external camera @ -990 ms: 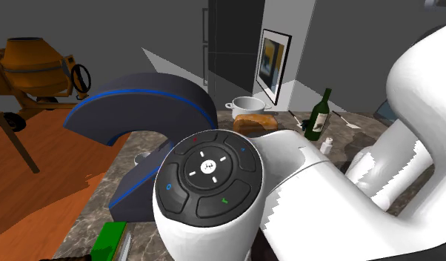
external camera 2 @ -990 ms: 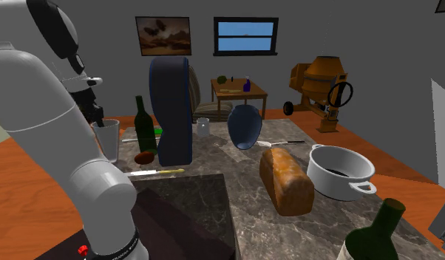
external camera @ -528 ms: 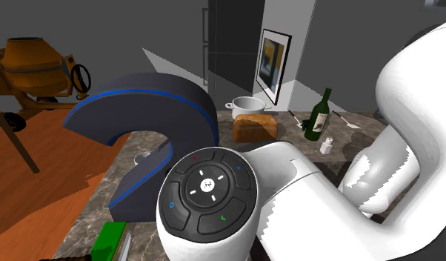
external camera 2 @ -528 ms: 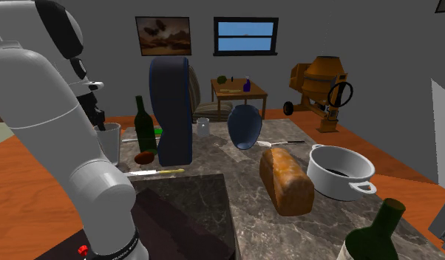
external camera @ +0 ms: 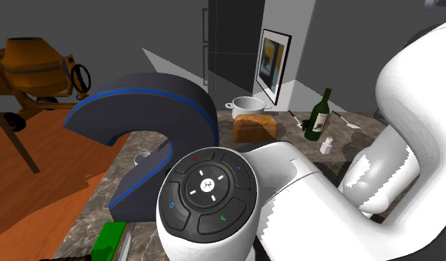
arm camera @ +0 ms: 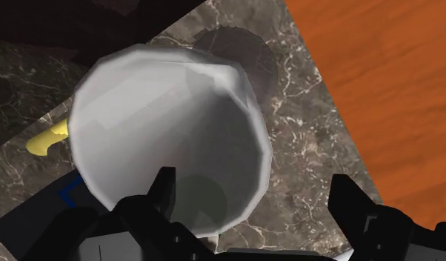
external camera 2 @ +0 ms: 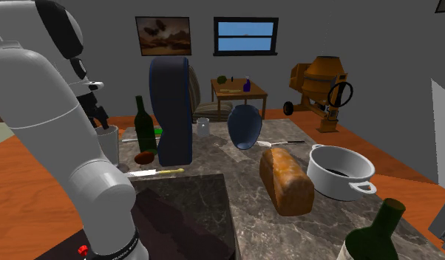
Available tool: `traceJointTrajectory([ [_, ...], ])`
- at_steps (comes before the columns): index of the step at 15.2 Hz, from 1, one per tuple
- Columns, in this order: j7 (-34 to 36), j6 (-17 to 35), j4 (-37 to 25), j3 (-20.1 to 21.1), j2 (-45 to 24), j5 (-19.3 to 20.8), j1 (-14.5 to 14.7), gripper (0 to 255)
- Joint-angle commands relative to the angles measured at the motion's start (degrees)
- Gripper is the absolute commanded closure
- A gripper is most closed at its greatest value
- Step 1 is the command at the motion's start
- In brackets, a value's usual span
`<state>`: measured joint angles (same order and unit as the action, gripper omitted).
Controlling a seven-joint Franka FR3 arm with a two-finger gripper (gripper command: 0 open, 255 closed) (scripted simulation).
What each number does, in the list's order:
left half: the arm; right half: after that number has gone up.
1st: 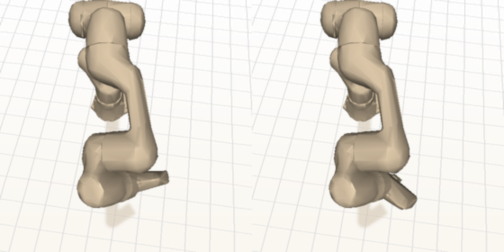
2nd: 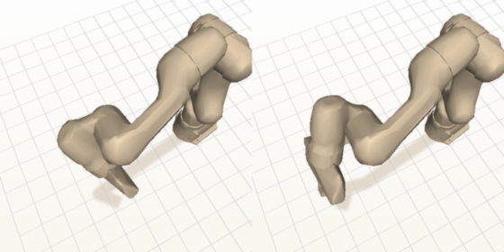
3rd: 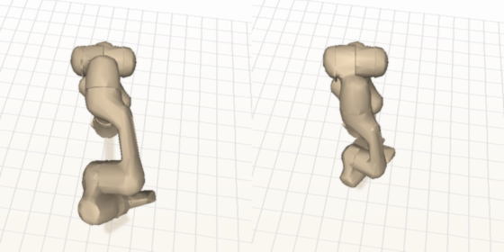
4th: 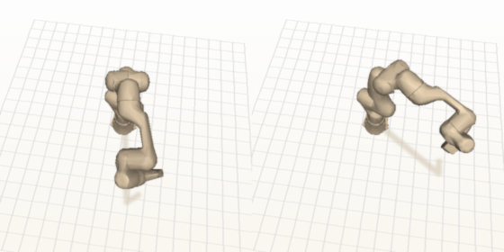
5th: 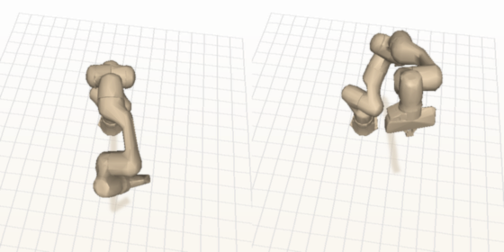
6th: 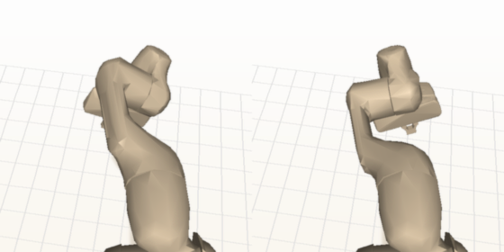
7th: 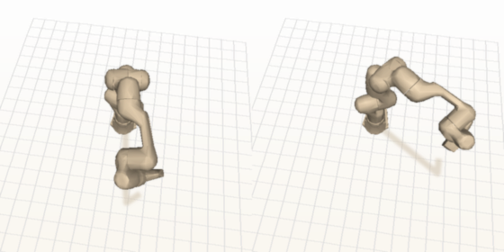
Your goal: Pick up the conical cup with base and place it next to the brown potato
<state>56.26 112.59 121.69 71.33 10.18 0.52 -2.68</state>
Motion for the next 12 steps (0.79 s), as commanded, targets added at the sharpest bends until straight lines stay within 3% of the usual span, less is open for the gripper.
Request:
traceJointTrajectory([
  [1, 0.0, 0.0, 0.0, 0.0, 0.0, 0.0, 0.0, 0],
  [5, -1.6, -7.3, -6.2, -2.1, 2.3, -2.0, 1.5, 0],
  [12, -1.6, -7.3, -6.2, -2.1, 2.3, -2.0, 1.5, 0],
])
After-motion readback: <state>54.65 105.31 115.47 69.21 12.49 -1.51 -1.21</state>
